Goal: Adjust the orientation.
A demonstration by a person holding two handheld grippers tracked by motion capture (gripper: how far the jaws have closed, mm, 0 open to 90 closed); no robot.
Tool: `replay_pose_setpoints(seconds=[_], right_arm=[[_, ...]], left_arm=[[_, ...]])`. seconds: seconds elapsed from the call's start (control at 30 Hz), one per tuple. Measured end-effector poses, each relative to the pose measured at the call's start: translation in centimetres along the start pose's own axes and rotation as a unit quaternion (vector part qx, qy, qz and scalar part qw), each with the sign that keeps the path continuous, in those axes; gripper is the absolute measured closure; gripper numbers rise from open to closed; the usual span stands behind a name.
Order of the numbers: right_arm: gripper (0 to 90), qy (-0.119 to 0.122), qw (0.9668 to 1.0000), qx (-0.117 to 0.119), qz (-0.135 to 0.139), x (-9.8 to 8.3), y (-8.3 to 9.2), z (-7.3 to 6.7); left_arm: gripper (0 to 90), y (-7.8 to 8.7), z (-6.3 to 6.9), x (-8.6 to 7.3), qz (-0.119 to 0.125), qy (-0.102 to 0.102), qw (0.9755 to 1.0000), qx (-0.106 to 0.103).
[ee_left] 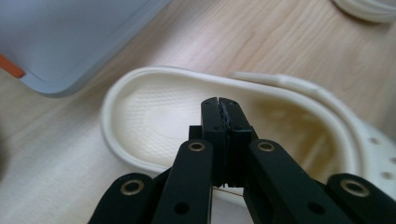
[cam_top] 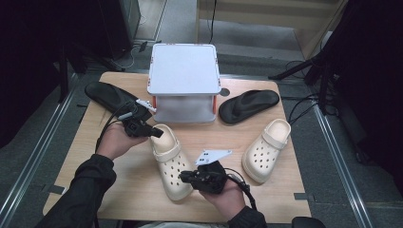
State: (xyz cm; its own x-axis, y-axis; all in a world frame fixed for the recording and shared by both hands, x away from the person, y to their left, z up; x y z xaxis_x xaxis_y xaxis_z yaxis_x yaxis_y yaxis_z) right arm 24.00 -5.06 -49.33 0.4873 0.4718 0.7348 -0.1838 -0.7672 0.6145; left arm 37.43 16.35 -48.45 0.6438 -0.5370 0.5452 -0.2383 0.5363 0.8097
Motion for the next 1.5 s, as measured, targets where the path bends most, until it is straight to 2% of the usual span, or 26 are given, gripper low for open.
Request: replay_pose_setpoints(seconds=[0.07, 0.1, 0.2, 0.33, 0.4, 0.47, 0.5, 0.6, 0.63, 0.7, 0.87, 1.0, 1.03, 1.13, 1.37, 1.4, 1.5], right_arm=[[90.0, 0.010, 0.9999, 0.007, -0.010, -0.2, -0.6, -0.6], [90.0, 0.016, 0.9998, 0.011, -0.011, -0.3, -1.2, -1.3], [90.0, 0.022, 0.9996, 0.015, -0.011, -0.3, -1.6, -1.9], [90.0, 0.036, 0.9987, 0.024, -0.025, -1.0, -3.2, -3.8], [90.0, 0.038, 0.9986, 0.024, -0.028, -1.1, -3.5, -4.0], [90.0, 0.050, 0.9974, 0.020, -0.049, -1.4, -4.6, -4.4], [90.0, 0.050, 0.9974, 0.020, -0.049, -1.4, -4.6, -4.4], [90.0, 0.056, 0.9963, 0.003, -0.064, -1.8, -5.1, -4.1], [90.0, 0.051, 0.9965, 0.001, -0.066, -1.9, -5.0, -4.0], [90.0, 0.045, 0.9969, 0.003, -0.064, -1.9, -4.9, -3.6], [90.0, 0.036, 0.9973, 0.001, -0.064, -2.0, -4.5, -3.0], [90.0, 0.031, 0.9978, -0.003, -0.059, -2.2, -3.9, -2.5], [90.0, 0.021, 0.9981, -0.007, -0.058, -2.3, -3.6, -2.1], [90.0, 0.016, 0.9982, -0.010, -0.057, -2.4, -3.3, -1.8], [90.0, -0.001, 0.9987, -0.014, -0.049, -2.2, -2.6, -0.5], [90.0, -0.013, 0.9988, -0.010, -0.047, -2.2, -2.5, -0.1], [90.0, -0.014, 0.9987, -0.016, -0.047, -2.1, -2.4, 0.2]], left_arm=[[90.0, -0.4, -0.6, -0.2, 0.006, -0.004, 1.0000, -0.001], [90.0, -0.8, -1.0, -0.5, 0.008, -0.005, 0.9999, -0.003], [90.0, -1.2, -1.3, -0.7, 0.008, -0.005, 0.9999, -0.005], [90.0, -2.2, -1.7, -1.4, -0.011, -0.010, 0.9999, 0.007], [90.0, -2.3, -1.8, -1.5, -0.017, -0.010, 0.9998, 0.008], [90.0, -2.6, -1.9, -2.0, -0.020, -0.007, 0.9998, 0.005], [90.0, -2.6, -1.9, -2.0, -0.020, -0.007, 0.9998, 0.005], [90.0, -2.6, -1.9, -2.2, -0.015, -0.008, 0.9998, 0.005], [90.0, -2.6, -1.9, -2.3, -0.016, -0.007, 0.9998, 0.005], [90.0, -2.6, -1.9, -2.5, -0.010, -0.002, 0.9999, 0.001], [90.0, -2.8, -1.6, -3.0, -0.031, -0.016, 0.9994, 0.005], [90.0, -2.7, -1.4, -3.3, -0.024, -0.012, 0.9997, 0.001], [90.0, -2.6, -1.3, -3.4, -0.022, -0.010, 0.9997, 0.000], [90.0, -2.6, -1.1, -3.7, -0.019, -0.006, 0.9998, -0.005], [90.0, -2.5, -0.8, -4.0, -0.019, -0.001, 0.9998, -0.007], [90.0, -2.4, -0.8, -4.1, -0.021, 0.000, 0.9997, -0.010], [90.0, -2.4, -0.6, -4.2, -0.023, 0.000, 0.9997, -0.011]])
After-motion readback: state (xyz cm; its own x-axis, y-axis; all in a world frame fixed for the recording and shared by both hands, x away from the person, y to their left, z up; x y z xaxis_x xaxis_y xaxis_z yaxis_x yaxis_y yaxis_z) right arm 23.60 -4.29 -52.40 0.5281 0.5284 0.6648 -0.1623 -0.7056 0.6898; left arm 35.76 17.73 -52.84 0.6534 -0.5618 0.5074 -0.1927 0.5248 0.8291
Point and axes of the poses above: each handheld gripper's, and its own axes: y roughly backward along the jaws, x roughly out of its top, z roughly to its right, the point moved 4 cm from there along -y, roughly forward along the jaws, and after that the axes turned 1 degree about x, right-handed, at the moved point
